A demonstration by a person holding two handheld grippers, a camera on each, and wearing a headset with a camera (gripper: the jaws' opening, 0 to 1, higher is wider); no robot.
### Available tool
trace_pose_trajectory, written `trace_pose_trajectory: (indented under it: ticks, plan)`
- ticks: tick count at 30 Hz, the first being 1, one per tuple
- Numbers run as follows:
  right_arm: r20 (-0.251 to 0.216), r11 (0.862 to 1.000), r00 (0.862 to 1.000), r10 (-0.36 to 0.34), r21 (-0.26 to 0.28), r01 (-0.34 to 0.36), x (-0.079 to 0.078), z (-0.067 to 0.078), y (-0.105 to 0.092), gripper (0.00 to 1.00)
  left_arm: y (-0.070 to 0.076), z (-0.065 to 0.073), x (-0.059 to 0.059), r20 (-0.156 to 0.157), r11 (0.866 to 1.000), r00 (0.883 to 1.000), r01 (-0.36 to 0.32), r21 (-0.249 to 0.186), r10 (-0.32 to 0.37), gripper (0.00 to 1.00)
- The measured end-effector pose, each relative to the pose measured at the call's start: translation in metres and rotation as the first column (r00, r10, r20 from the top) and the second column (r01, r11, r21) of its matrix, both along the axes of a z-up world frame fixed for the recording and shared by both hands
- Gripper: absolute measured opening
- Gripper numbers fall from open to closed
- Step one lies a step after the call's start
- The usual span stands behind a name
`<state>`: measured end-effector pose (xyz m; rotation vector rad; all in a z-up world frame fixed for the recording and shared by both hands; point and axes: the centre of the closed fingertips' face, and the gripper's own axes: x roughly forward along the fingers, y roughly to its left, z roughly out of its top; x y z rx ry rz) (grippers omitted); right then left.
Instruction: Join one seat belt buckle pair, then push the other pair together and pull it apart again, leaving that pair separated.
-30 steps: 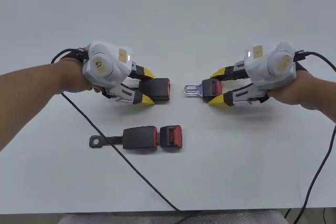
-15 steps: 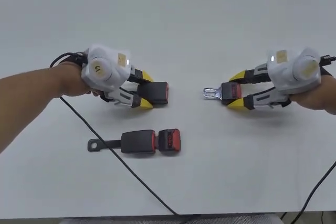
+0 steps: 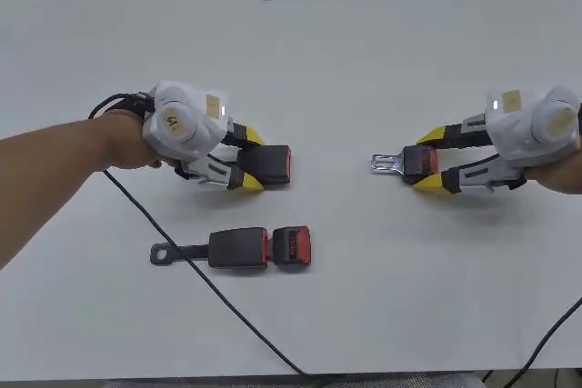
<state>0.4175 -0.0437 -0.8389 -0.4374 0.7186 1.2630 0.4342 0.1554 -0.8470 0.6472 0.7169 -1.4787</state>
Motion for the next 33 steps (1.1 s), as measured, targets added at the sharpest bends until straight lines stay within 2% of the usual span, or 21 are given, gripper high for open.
trace_pose_trajectory:
  ticks: [4, 5, 6, 8, 10, 11, 12, 14, 16, 18, 19, 20, 22, 25, 26, 28, 29, 30, 31, 32, 33]
  plan:
    - [0.0, 0.999, 1.0, 0.02, -0.034, -0.02, 0.001, -0.002, 0.004, 0.38, -0.002, 0.001, 0.001, -0.008, 0.999, 1.0, -0.021, 0.026, 0.021, 0.36]
    - [-0.006, 0.999, 1.0, 0.03, -0.038, -0.031, 0.0, -0.002, 0.005, 0.39, -0.003, 0.001, 0.0, -0.052, 0.998, 0.997, -0.056, 0.04, 0.058, 0.36]
    - [-0.016, 0.998, 0.999, 0.036, -0.048, -0.037, 0.0, -0.002, 0.007, 0.41, -0.005, 0.002, 0.002, -0.071, 0.994, 0.993, -0.096, 0.044, 0.099, 0.37]
    - [-0.021, 0.997, 0.999, 0.025, -0.072, -0.026, 0.001, -0.003, 0.006, 0.48, -0.006, 0.005, 0.006, -0.072, 0.991, 0.99, -0.118, 0.058, 0.122, 0.42]
    - [-0.007, 0.998, 1.0, -0.008, -0.062, 0.008, 0.006, 0.002, 0.009, 0.56, -0.012, 0.013, 0.007, -0.053, 0.993, 0.992, -0.114, 0.031, 0.116, 0.5]
    - [0.029, 0.998, 0.999, -0.044, -0.045, 0.045, 0.011, 0.007, 0.011, 0.59, -0.013, 0.017, 0.006, -0.054, 0.992, 0.991, -0.123, 0.02, 0.124, 0.57]
    - [0.04, 0.997, 0.997, -0.068, -0.039, 0.069, 0.013, 0.009, 0.011, 0.62, -0.014, 0.019, 0.005, -0.047, 0.992, 0.991, -0.126, 0.015, 0.126, 0.62]
    - [0.041, 0.987, 0.986, -0.162, 0.003, 0.162, 0.017, 0.016, 0.014, 0.7, -0.01, 0.022, 0.008, -0.013, 0.988, 0.988, -0.152, 0.02, 0.152, 0.7]
    - [0.062, 0.967, 0.965, -0.255, 0.043, 0.253, 0.02, 0.023, 0.014, 0.76, -0.008, 0.029, 0.011, 0.017, 0.98, 0.98, -0.198, -0.008, 0.199, 0.71]
    - [0.064, 0.937, 0.936, -0.346, 0.082, 0.34, 0.02, 0.028, 0.013, 0.81, -0.009, 0.04, 0.012, 0.008, 0.961, 0.963, -0.269, -0.066, 0.27, 0.75]
    - [0.064, 0.93, 0.929, -0.364, 0.085, 0.358, 0.02, 0.029, 0.012, 0.82, -0.007, 0.044, 0.012, 0.018, 0.955, 0.957, -0.286, -0.078, 0.288, 0.78]
    - [0.07, 0.911, 0.911, -0.407, 0.097, 0.4, 0.019, 0.032, 0.011, 0.85, -0.004, 0.047, 0.014, 0.033, 0.947, 0.949, -0.309, -0.088, 0.313, 0.81]
    - [0.09, 0.883, 0.88, -0.467, 0.106, 0.457, 0.014, 0.034, 0.008, 0.87, 0.004, 0.054, 0.012, 0.043, 0.925, 0.927, -0.367, -0.102, 0.373, 0.82]
    - [0.115, 0.876, 0.869, -0.481, 0.107, 0.471, 0.0, 0.038, 0.013, 0.91, 0.016, 0.061, 0.007, 0.05, 0.889, 0.891, -0.444, -0.114, 0.451, 0.84]
    - [0.114, 0.867, 0.861, -0.496, 0.122, 0.483, -0.005, 0.042, 0.015, 0.91, 0.02, 0.064, 0.006, 0.047, 0.862, 0.864, -0.492, -0.124, 0.501, 0.86]
    - [0.128, 0.857, 0.849, -0.513, 0.129, 0.498, -0.011, 0.047, 0.018, 0.91, 0.022, 0.073, 0.004, 0.051, 0.838, 0.845, -0.518, -0.172, 0.533, 0.92]
    - [0.14, 0.856, 0.845, -0.516, 0.13, 0.501, -0.013, 0.049, 0.019, 0.92, 0.021, 0.087, 0.005, 0.086, 0.816, 0.828, -0.519, -0.255, 0.554, 0.93]
    - [0.175, 0.86, 0.842, -0.51, 0.122, 0.495, -0.017, 0.052, 0.021, 0.93, 0.022, 0.095, 0.004, 0.085, 0.794, 0.814, -0.53, -0.298, 0.575, 0.93]
    - [0.181, 0.859, 0.84, -0.512, 0.127, 0.496, -0.019, 0.054, 0.023, 0.94, 0.025, 0.098, -0.002, 0.037, 0.757, 0.787, -0.577, -0.307, 0.616, 0.94]
    - [0.181, 0.856, 0.837, -0.516, 0.138, 0.498, -0.023, 0.057, 0.026, 0.94, 0.03, 0.099, -0.006, 0.012, 0.731, 0.764, -0.613, -0.299, 0.645, 0.96]
    - [0.183, 0.852, 0.833, -0.522, 0.153, 0.5, -0.027, 0.061, 0.029, 0.95, 0.033, 0.102, -0.007, 0.022, 0.722, 0.756, -0.616, -0.314, 0.654, 0.99]
